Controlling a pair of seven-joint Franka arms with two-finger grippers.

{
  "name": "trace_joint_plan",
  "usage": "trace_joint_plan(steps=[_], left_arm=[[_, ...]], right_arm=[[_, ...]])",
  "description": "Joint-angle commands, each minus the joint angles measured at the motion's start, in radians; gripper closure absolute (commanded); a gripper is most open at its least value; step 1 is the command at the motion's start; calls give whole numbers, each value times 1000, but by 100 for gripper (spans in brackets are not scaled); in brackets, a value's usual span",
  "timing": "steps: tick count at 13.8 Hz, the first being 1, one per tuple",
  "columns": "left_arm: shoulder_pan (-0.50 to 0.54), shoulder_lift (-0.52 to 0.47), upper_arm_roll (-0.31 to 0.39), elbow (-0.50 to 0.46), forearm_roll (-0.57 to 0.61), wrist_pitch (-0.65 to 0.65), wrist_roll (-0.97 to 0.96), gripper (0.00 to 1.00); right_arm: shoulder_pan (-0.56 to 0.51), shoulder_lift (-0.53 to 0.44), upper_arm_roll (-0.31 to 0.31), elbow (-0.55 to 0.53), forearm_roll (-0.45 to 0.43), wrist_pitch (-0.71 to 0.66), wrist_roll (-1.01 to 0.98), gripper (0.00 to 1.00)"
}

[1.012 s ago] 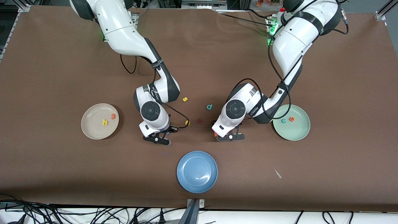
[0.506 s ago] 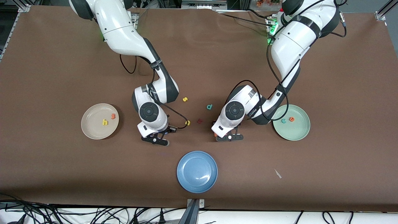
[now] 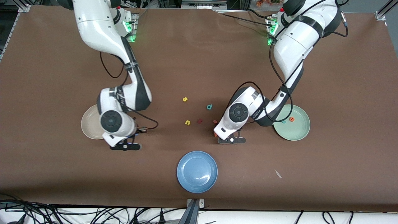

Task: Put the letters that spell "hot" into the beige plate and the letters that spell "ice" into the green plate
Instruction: 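Carry the blue o to the white plate while the left carries i to green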

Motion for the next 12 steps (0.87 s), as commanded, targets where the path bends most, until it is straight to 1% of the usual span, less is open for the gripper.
trace_joint_plan(steps=[1, 2, 3, 4, 6, 7, 8, 9, 10, 12], left_arm=[[55, -79, -11, -10, -3, -116, 116, 100], [74, -92, -11, -12, -4, -148, 183, 100], [91, -111, -11, -16, -3, -180, 242, 100], [113, -117, -11, -18, -3, -226, 294, 100], [161, -123, -9, -21, 11, -329, 398, 100], [187, -123, -9, -22, 12, -357, 447, 100], [209, -132, -9, -36, 12, -369, 494, 100], [235, -143, -6, -60, 16, -369, 530, 100], [267, -143, -6, -82, 20, -365, 561, 100], [310, -145, -8, -105, 45, -362, 610, 100]], right_arm=[[9, -161, -63, -257, 17, 106, -198, 87], [-1, -187, -92, -322, 23, 158, -285, 87], [-29, -201, -103, -359, 54, 183, -371, 87], [-49, -212, -110, -382, 78, 188, -445, 87], [-87, -232, -127, -426, 89, 194, -542, 86], [-108, -237, -127, -452, 110, 204, -571, 76], [-116, -235, -129, -454, 135, 200, -564, 17], [-118, -231, -127, -444, 164, 195, -550, 0], [-110, -229, -121, -421, 192, 194, -500, 0], [-96, -221, -118, -343, 187, 147, -373, 0]])
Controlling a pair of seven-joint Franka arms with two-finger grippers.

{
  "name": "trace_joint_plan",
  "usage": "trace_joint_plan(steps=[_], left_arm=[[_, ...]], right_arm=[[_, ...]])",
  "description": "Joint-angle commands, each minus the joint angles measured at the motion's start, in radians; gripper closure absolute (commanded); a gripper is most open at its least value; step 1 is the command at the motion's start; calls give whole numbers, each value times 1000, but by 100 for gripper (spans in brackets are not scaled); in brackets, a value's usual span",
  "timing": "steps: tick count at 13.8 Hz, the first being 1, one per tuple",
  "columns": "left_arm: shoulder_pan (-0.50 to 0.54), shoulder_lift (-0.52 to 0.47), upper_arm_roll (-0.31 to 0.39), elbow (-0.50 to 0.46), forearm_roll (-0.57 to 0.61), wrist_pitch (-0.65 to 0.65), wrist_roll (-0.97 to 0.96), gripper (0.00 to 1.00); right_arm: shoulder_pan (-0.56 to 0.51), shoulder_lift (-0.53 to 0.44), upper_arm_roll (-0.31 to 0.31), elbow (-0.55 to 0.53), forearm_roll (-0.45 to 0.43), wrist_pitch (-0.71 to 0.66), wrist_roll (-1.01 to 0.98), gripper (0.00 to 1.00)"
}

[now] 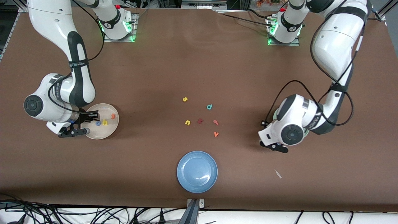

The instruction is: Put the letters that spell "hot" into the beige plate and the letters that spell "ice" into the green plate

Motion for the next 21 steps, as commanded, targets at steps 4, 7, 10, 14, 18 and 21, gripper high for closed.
trace_joint_plan(steps=[4, 7, 10, 14, 18, 21], left_arm=[[92, -39, -9, -146, 85, 79, 68, 98], [99, -39, -9, -144, 73, 79, 59, 0], [95, -79, -13, -140, 67, 59, 63, 0], [94, -191, -47, -129, -11, -33, 63, 0], [95, -370, -45, -91, -89, -174, 63, 0], [99, -468, -44, 13, -93, -232, 63, 0]], right_arm=[[12, 13, 5, 214, 17, -228, 238, 0], [11, 17, 5, 280, 16, -287, 312, 0], [6, 9, 0, 316, 11, -370, 328, 0], [-241, -195, 307, 222, -271, -381, 364, 0], [-377, -477, 478, 76, -423, -392, 388, 0], [-362, -607, 476, 30, -440, -472, 388, 0]])
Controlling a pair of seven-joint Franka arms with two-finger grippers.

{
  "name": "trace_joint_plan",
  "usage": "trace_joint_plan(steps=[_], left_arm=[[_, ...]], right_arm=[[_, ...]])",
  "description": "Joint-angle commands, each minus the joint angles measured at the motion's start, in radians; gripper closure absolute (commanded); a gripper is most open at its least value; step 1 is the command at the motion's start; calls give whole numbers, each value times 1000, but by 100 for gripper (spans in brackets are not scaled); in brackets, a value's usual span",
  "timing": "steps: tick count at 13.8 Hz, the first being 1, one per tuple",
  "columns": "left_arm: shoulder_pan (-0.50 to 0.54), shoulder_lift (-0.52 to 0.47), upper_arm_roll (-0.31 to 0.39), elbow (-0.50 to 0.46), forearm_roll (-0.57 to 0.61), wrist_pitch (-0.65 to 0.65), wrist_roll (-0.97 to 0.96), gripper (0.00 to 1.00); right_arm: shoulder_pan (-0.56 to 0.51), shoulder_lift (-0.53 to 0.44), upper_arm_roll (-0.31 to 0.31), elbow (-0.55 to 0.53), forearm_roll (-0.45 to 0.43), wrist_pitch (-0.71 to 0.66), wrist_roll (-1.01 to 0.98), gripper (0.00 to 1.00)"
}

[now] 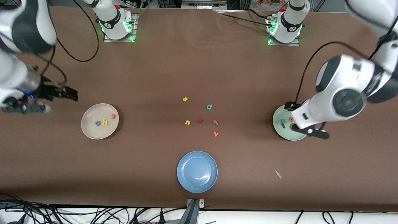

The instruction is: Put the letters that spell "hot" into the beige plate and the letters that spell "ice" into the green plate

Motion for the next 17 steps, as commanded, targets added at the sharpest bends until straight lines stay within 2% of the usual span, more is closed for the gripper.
trace_joint_plan(steps=[1, 4, 6, 7, 8, 9, 11, 13, 15, 17], left_arm=[[20, -81, 2, 77, -29, -99, 14, 0], [15, -80, 22, 155, -64, -127, 2, 0], [-62, -119, 123, 140, -83, -115, -46, 0], [-83, -147, 186, 117, -139, -86, -52, 0], [-96, -205, 241, 46, -226, -36, -51, 0], [-98, -277, 276, -64, -291, 27, -42, 0], [-98, -400, 297, -226, -299, 84, -52, 0], [-101, -475, 317, -320, -298, 90, -52, 0], [-113, -550, 317, -428, -296, 167, -54, 0], [-121, -550, 318, -431, -296, 166, -49, 0]], right_arm=[[-1, -152, 18, -111, -30, -54, 18, 0], [-2, -182, 18, -126, -18, -78, 12, 0], [-2, -188, 15, -134, 4, -68, 14, 0], [-5, -214, 15, -158, 7, -59, 8, 0], [-8, -229, 15, -190, 10, -13, -15, 0], [-8, -228, 18, -195, 10, -10, -25, 0], [-8, -217, 18, -186, 12, -20, -17, 0], [-5, -159, 16, -101, 13, -103, -14, 0], [-4, -90, 16, -10, 13, -184, -2, 0], [-2, -87, 16, -14, 13, -187, -2, 0]])
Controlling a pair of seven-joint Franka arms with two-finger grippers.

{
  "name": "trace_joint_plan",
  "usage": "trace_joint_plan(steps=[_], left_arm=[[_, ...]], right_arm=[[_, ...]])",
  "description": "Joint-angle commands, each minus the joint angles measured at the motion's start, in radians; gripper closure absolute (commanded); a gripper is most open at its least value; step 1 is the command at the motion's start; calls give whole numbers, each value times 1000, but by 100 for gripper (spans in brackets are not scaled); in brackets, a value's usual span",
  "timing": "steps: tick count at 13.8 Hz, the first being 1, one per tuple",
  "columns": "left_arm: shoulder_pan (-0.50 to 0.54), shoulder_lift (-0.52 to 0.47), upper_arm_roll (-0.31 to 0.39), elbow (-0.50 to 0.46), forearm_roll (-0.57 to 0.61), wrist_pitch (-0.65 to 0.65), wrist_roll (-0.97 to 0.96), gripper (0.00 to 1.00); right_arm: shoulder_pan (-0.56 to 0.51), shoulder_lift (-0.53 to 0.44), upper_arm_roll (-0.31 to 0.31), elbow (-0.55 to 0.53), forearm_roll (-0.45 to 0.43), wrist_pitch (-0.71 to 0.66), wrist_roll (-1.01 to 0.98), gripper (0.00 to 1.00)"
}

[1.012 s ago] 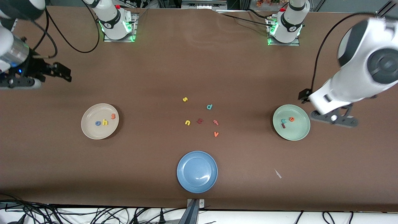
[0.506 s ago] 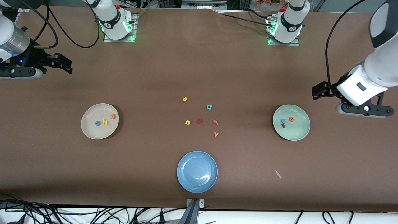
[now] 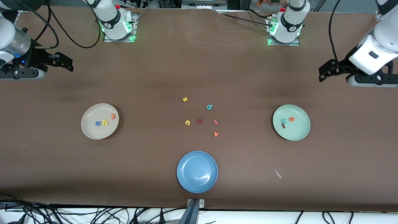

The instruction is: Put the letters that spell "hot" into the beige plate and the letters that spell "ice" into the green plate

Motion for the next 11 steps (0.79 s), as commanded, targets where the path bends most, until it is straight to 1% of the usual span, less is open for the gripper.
trace_joint_plan(steps=[1, 3, 5, 9, 11], left_arm=[[-19, -45, 14, -71, -23, 35, -3, 0], [-17, -27, 11, -49, -23, 22, -7, 0], [-10, -14, 11, -37, -23, 21, -1, 0], [-8, -19, 11, -22, -24, -11, -7, 0], [-5, -19, 14, -20, -23, -22, 2, 0]], right_arm=[[-4, 39, 2, 52, 15, -41, -6, 0], [-6, 41, -14, 52, 25, -42, -11, 0], [-6, 41, -18, 54, 64, -41, -7, 0], [-7, 41, -24, 54, 64, -44, -11, 0], [-7, 43, -26, 54, 44, -42, 1, 0]])
